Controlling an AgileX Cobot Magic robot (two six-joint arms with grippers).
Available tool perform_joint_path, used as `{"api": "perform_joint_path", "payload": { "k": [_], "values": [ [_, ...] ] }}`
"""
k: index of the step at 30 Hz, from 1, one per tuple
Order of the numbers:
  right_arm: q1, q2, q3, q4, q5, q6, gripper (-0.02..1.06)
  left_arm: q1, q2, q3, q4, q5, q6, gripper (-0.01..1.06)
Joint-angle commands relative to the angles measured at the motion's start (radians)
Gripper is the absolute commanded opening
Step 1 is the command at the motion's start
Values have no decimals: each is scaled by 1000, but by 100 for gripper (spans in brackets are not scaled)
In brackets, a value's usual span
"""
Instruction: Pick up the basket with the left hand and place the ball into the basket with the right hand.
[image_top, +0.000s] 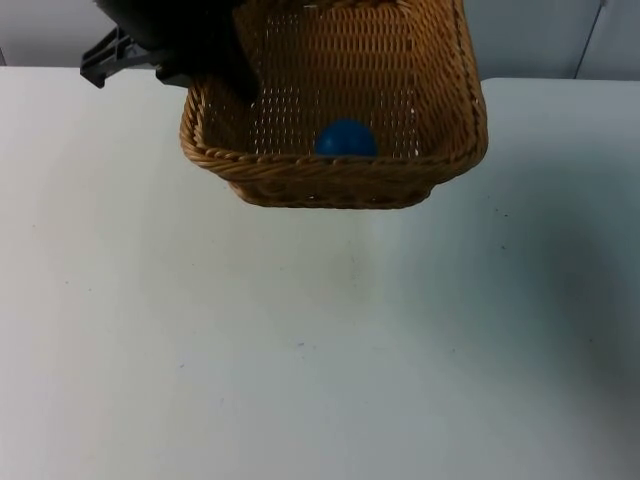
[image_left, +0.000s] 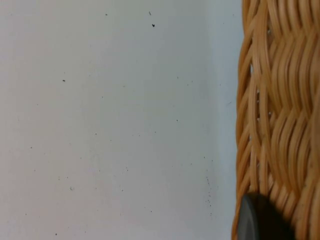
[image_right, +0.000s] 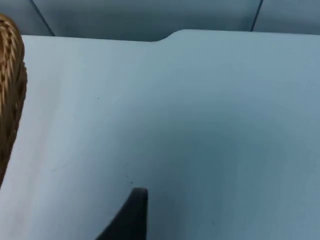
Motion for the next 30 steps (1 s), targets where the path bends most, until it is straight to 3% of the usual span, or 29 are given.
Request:
{"api": "perform_joint_path", "payload": {
  "k": [1,3,4,9,13,30],
  "values": [
    [13,-95,54,-66,-9,30,105,-2,-11,-3,-33,-8,-1,0],
    [41,-226,158,-134,-31,60,105,-2,-11,-3,-33,-10,-1,0],
    [41,-226,158,-134,-31,60,105,-2,-11,-3,-33,-10,-1,0],
    [99,-513,414,-184,-74,137,105,-2,-11,-3,-30,-10,1,0],
    [104,-615,498,-241,-81,186,105,-2,-11,-3,-30,-17,1,0],
    [143,-622,515,-266,-87,215,105,-30,34,1,-35,-56,30,0]
  ]
}}
